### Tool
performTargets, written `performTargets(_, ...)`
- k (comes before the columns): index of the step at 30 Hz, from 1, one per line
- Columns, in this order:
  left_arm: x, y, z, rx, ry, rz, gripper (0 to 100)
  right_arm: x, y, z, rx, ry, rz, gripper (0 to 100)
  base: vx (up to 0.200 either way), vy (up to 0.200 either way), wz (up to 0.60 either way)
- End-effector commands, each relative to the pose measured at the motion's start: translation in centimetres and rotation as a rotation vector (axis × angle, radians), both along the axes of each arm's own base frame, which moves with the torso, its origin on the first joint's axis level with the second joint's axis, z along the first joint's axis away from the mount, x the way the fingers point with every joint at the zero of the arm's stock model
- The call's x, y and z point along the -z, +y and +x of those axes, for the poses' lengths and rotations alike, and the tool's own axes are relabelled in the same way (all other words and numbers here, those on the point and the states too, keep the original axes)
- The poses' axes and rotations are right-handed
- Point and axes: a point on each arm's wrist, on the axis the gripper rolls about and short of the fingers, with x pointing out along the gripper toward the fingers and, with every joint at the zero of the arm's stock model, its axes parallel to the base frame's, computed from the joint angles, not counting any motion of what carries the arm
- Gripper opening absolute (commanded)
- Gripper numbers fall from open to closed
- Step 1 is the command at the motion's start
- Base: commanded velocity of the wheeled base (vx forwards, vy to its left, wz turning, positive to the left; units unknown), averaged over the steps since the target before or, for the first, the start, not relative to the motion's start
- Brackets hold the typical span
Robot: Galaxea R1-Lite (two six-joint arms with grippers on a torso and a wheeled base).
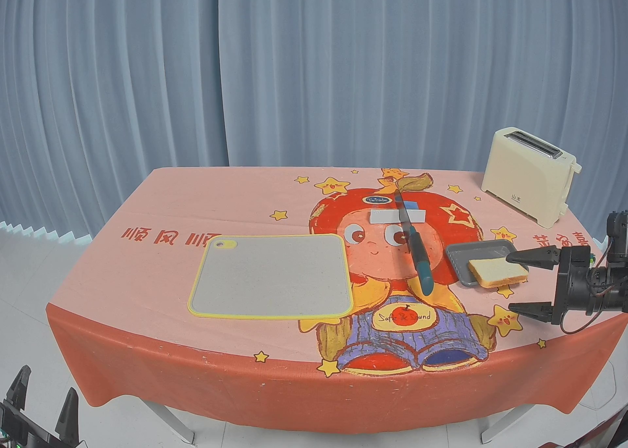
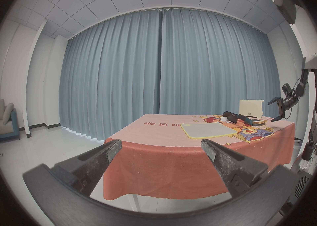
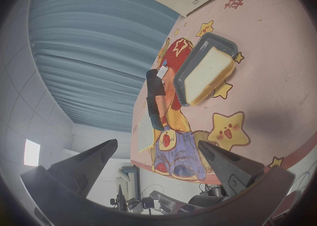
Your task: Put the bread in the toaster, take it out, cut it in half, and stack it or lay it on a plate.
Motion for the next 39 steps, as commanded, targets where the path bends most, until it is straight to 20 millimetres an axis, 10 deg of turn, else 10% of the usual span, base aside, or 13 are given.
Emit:
performTargets(1, 0.5, 0.0, 0.1, -0.001, 0.019, 0.000, 100, 0.8, -0.2, 0.6, 0.015, 0.042, 0.008, 100, 0.000, 0.000, 0.00)
performTargets(39, 0.5, 0.0, 0.1, -0.001, 0.019, 0.000, 100, 3.5, -2.9, 4.8, 0.160, 0.105, 0.072, 100, 0.000, 0.000, 0.00)
